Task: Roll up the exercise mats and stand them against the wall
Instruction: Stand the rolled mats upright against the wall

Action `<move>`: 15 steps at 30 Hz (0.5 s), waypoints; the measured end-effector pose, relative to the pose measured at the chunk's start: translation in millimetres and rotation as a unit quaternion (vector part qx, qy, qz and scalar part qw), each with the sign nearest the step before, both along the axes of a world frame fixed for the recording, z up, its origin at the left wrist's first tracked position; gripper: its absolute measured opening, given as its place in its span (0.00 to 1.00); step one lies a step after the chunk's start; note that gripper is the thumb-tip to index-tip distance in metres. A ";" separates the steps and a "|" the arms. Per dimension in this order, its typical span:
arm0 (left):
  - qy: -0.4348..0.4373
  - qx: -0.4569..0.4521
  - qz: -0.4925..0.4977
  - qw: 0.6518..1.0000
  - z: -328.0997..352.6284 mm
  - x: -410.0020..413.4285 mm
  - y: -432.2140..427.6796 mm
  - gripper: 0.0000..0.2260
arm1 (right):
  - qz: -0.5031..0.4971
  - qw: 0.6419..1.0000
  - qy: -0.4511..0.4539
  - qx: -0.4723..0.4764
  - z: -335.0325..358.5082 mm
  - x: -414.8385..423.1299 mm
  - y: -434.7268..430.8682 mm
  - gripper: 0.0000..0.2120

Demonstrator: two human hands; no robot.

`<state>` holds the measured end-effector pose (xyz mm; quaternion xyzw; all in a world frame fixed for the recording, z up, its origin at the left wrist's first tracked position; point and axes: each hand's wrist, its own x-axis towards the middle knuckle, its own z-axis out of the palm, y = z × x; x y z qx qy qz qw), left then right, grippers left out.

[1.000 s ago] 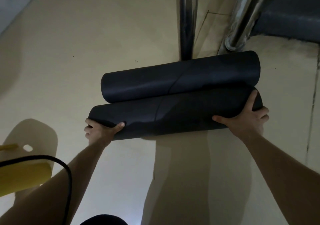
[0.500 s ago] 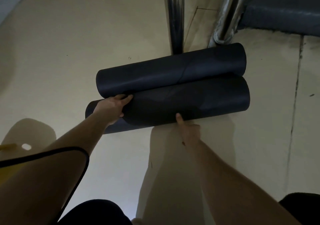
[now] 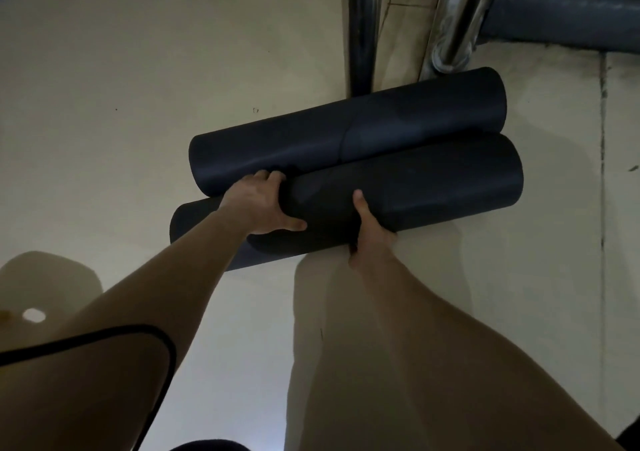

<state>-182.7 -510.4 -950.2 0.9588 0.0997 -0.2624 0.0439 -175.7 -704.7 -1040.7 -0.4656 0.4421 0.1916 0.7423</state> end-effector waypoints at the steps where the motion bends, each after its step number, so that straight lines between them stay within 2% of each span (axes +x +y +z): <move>1: 0.004 0.004 -0.007 1.000 -0.3 1.0 0.8 0.49 | -0.002 1.000 0.018 0.015 -1.3 1.0 0.8 0.64; 5: 0.035 0.009 -0.032 0.999 -0.3 5.7 0.7 0.52 | 0.038 0.996 0.047 0.072 -17.3 6.7 -3.3 0.62; 10: 0.028 0.002 -0.011 1.000 -2.0 4.6 -8.9 0.51 | 0.030 0.991 0.020 0.126 10.8 -11.6 -13.0 0.55; 13: 0.078 -0.036 -0.004 0.996 -8.2 4.2 -11.5 0.52 | -0.001 0.999 0.011 0.051 21.2 -35.4 -11.9 0.52; 15: 0.156 -0.129 0.059 0.978 -12.2 0.7 -13.9 0.55 | 0.019 0.999 0.010 -0.036 26.2 -55.1 -14.8 0.60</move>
